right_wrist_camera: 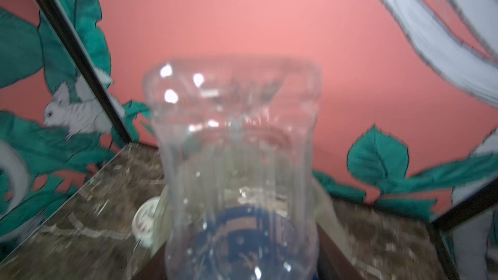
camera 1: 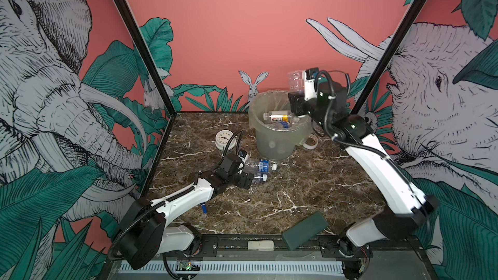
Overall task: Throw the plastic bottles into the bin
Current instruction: 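Lift the clear bottle with the right gripper and carry it over the bin, then open the right gripper over the bin and move it to the remaining bottles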
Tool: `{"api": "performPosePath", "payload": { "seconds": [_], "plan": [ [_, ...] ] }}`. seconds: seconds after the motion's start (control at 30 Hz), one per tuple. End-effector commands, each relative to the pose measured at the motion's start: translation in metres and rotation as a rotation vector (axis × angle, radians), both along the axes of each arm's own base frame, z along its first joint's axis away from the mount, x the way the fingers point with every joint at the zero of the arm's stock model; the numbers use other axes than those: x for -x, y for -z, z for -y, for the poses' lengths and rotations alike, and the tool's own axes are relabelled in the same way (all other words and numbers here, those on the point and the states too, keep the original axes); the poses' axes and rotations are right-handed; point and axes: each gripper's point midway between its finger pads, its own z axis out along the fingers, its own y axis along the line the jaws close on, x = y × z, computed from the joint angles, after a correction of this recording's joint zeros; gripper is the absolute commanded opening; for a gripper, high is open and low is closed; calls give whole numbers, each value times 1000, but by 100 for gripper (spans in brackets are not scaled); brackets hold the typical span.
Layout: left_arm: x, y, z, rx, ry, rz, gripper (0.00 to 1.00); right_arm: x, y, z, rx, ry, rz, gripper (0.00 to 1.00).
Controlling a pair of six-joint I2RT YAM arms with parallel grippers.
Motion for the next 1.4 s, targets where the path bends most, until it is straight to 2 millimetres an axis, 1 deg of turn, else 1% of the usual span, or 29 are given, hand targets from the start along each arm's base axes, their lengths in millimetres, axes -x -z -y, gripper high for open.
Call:
{"api": "performPosePath", "payload": {
  "seconds": [0.0,0.07,0.2,0.23,0.3,0.33,0.5,0.57,0.63,0.8,0.9,0.97,1.13,1.2,1.37],
  "plan": [
    [3,-9,-1,23,20,24,98,-19,27,3,45,25,-123,99],
    [6,-11,-3,21,21,24,98,-17,19,8,32,44,-102,99],
    [10,-17,-3,38,22,24,98,3,-1,17,-2,26,-56,99],
    [10,-19,-3,44,22,23,98,7,-1,17,-8,17,-55,99],
    [9,-20,-2,51,15,17,98,15,5,19,-11,3,-74,99],
    [9,-19,-2,53,10,12,98,22,4,20,-17,-10,-75,99],
    [7,-16,-2,63,-24,-14,98,48,34,11,38,-107,-131,99],
    [6,-15,-3,62,-41,-16,98,58,46,4,61,-149,-141,98],
    [4,-16,-6,49,-60,-17,98,71,63,-9,87,-208,-159,96],
    [-2,-20,-13,44,-103,-15,98,101,113,-48,221,-335,-200,93],
    [-7,-20,-24,51,-144,-32,98,116,136,-67,287,-395,-217,92],
    [-11,-21,-33,67,-177,-41,98,124,146,-78,324,-429,-221,91],
    [-17,-21,-58,112,-245,-67,97,136,171,-99,381,-504,-247,90],
    [-18,-23,-67,118,-261,-69,97,140,184,-109,400,-536,-266,89],
    [-20,-24,-84,139,-294,-75,97,143,214,-128,441,-564,-311,87]
  ]
}}
